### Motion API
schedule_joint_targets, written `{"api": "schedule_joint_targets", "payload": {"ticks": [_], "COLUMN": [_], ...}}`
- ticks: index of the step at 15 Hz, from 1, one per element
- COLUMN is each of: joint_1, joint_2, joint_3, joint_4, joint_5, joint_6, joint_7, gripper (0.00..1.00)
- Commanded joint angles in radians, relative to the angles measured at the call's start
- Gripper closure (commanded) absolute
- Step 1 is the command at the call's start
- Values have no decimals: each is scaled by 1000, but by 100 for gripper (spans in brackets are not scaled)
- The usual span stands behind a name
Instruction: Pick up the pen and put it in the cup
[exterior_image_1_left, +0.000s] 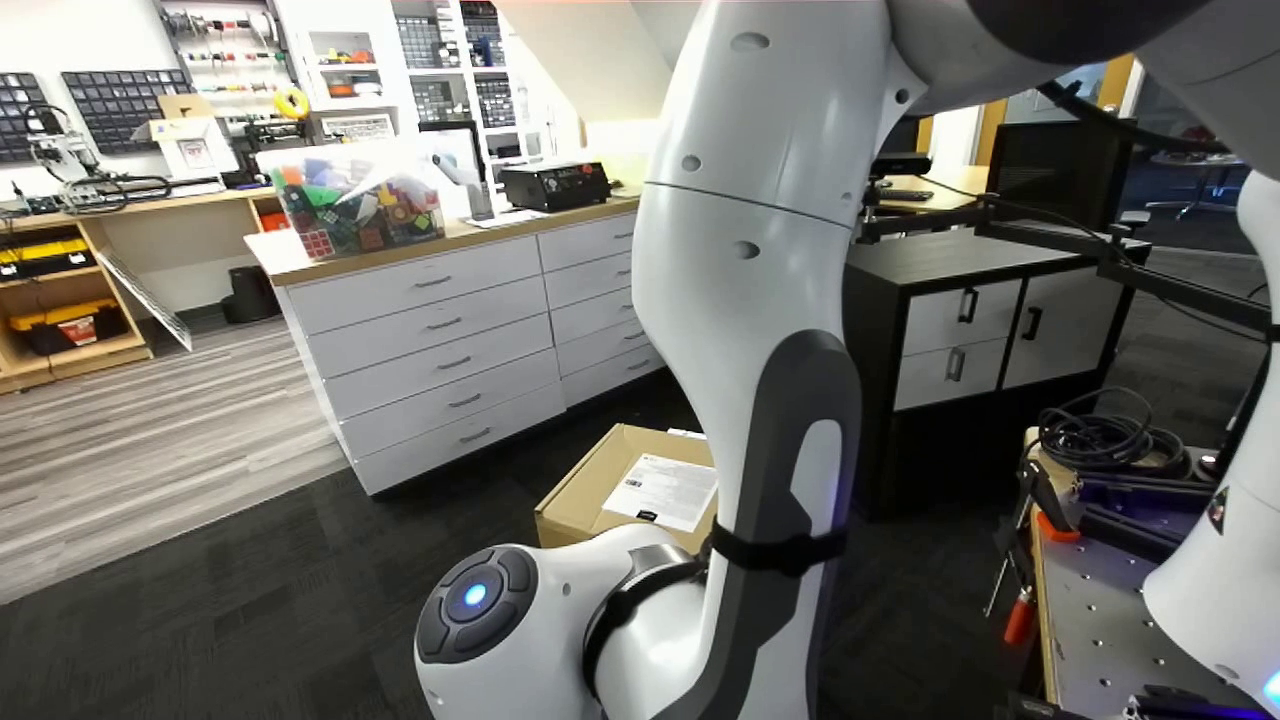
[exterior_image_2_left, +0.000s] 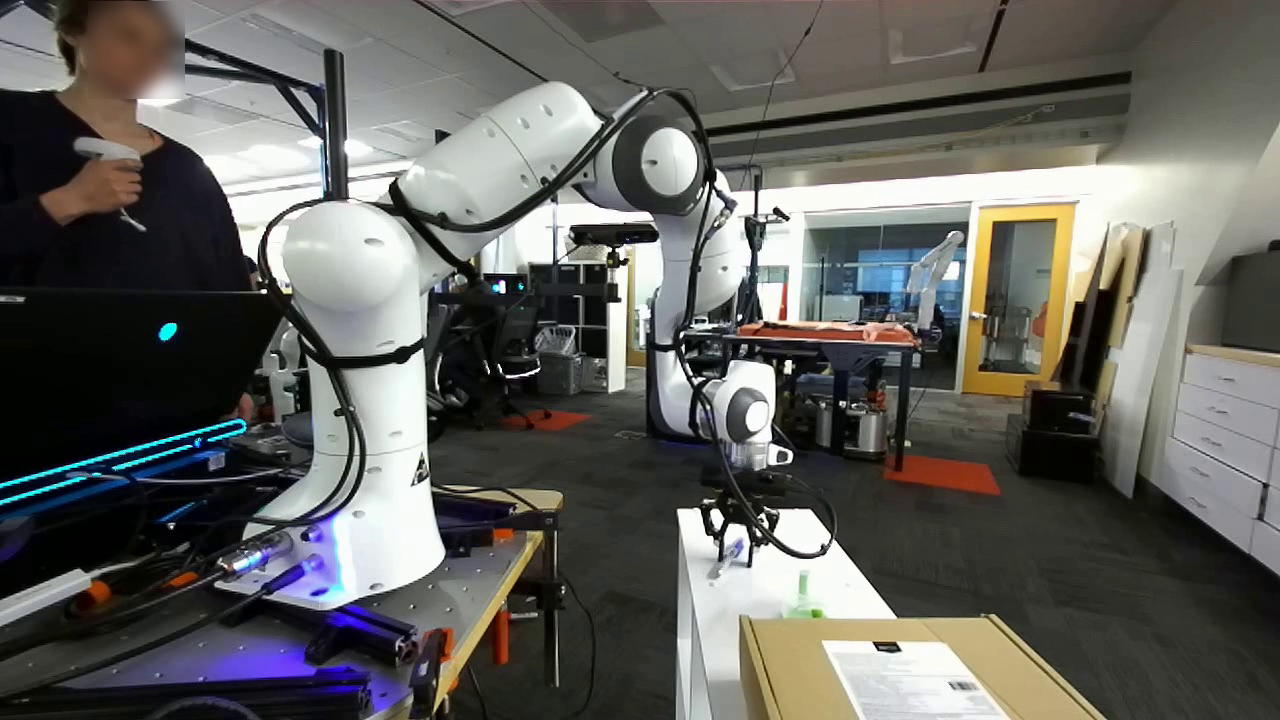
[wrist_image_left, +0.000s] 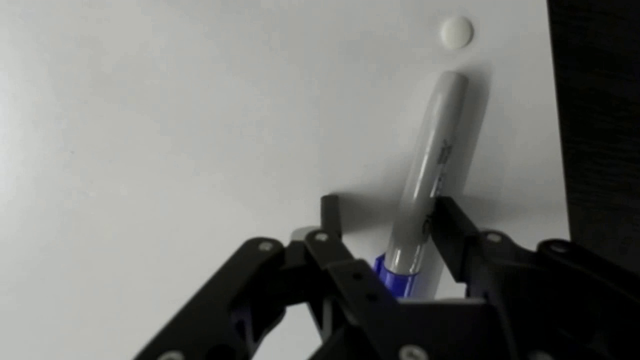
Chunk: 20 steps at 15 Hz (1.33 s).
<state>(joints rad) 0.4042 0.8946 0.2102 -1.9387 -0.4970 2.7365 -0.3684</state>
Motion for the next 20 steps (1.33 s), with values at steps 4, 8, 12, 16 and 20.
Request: {"api": "schedule_joint_targets", "payload": {"ticks": [4, 8, 12, 16, 20], "joint_1": [-6, -13, -29, -55, -68], "joint_2": [-27, -28, -45, -59, -81], "joint_3": [-10, -7, 0, 6, 1], "joint_4": [-33, -30, -25, -7, 19], "joint_5": [9, 17, 43, 79, 113], "joint_6": [30, 22, -6, -29, -57], "joint_7": [20, 18, 16, 17, 26], "gripper": [95, 94, 94, 94, 94]}}
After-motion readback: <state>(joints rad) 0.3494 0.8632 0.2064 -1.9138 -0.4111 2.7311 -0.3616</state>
